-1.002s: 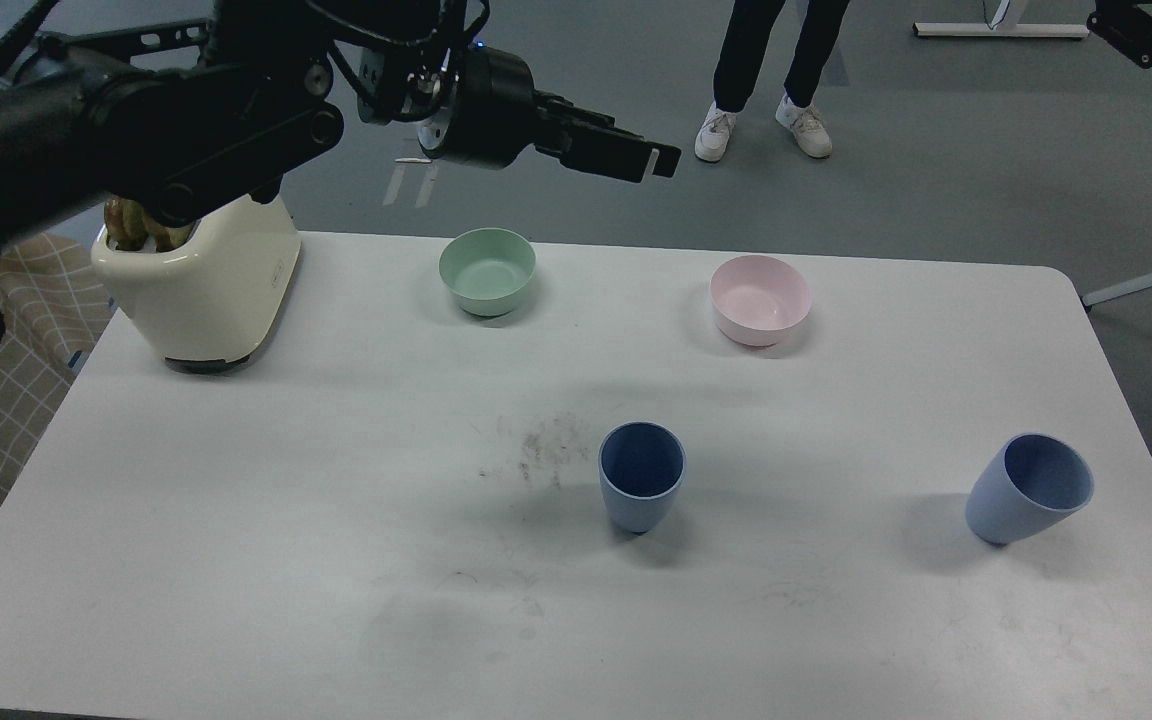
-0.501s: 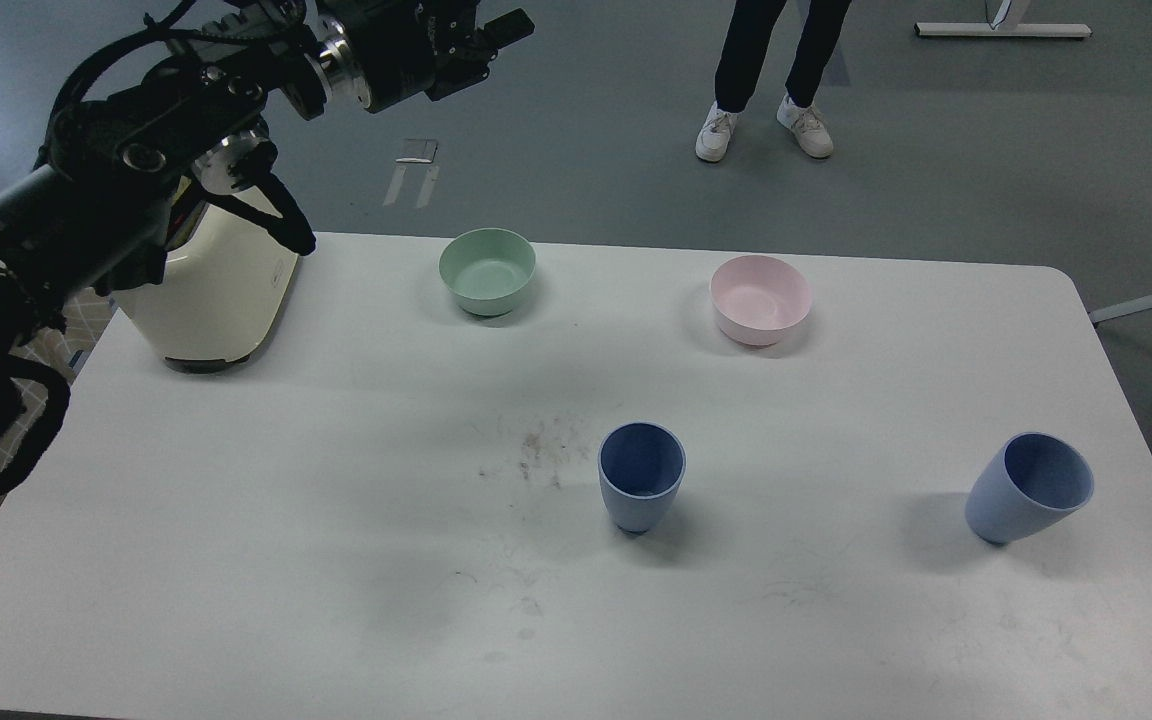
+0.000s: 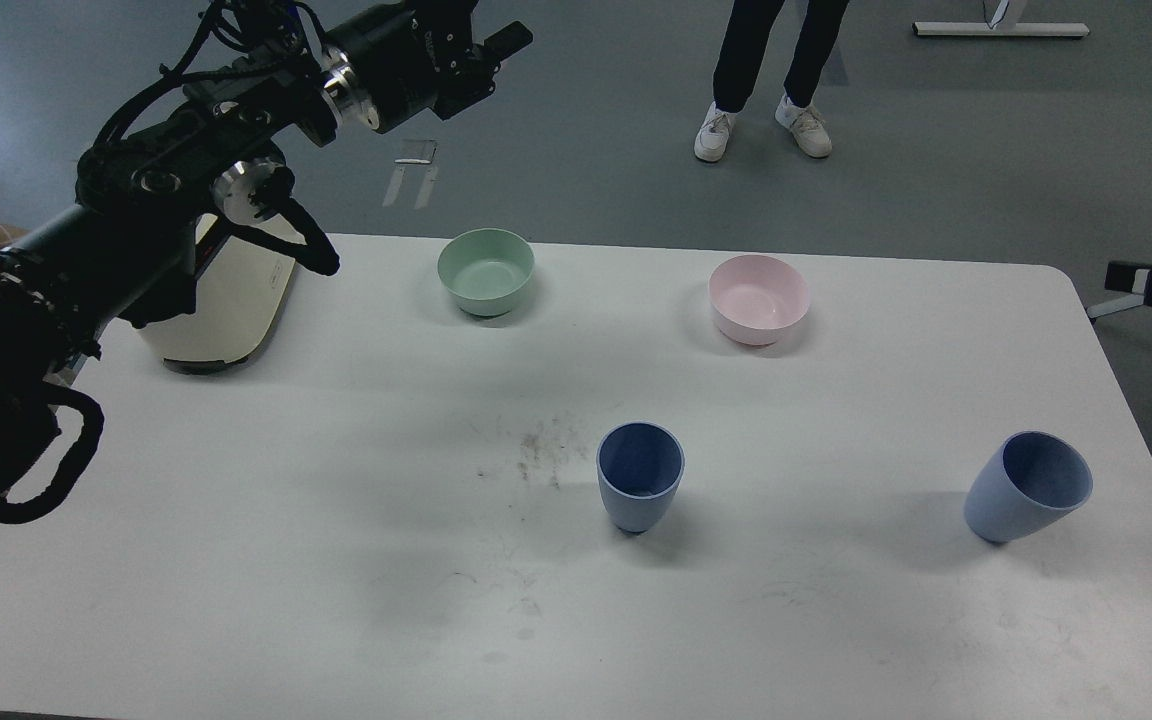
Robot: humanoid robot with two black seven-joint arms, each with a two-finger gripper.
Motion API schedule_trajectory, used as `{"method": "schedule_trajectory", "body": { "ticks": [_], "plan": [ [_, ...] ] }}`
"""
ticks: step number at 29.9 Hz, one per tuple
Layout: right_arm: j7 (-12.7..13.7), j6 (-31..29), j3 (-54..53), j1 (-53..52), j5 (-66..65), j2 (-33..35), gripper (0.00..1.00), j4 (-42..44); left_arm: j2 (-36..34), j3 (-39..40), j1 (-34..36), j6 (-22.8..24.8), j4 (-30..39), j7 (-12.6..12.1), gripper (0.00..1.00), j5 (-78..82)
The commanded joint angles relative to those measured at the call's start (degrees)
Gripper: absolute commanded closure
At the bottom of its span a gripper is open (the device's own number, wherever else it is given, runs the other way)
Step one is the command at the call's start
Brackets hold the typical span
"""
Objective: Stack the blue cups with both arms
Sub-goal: 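Raise the left arm away from the placed cup, then reach the right hand to the other blue cup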
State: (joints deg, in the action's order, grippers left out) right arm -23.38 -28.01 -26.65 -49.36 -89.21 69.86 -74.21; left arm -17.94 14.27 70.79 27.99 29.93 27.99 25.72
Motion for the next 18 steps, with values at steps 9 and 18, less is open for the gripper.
{"method": "schedule_trajectory", "body": {
  "ticks": [9,18],
  "plan": [
    [-0.1,0.0,8.3,0.4,-11.9,-1.3,0.00,-1.5,1.7,-0.1,-0.2,0.0,0.1,0.0,0.04,0.5],
    [0.0,0.0,10.8,0.6,-14.2,-1.9,0.00,-2.4,2.3,-0.2,-0.4,0.0,0.1,0.0,0.04,0.6]
  ]
}}
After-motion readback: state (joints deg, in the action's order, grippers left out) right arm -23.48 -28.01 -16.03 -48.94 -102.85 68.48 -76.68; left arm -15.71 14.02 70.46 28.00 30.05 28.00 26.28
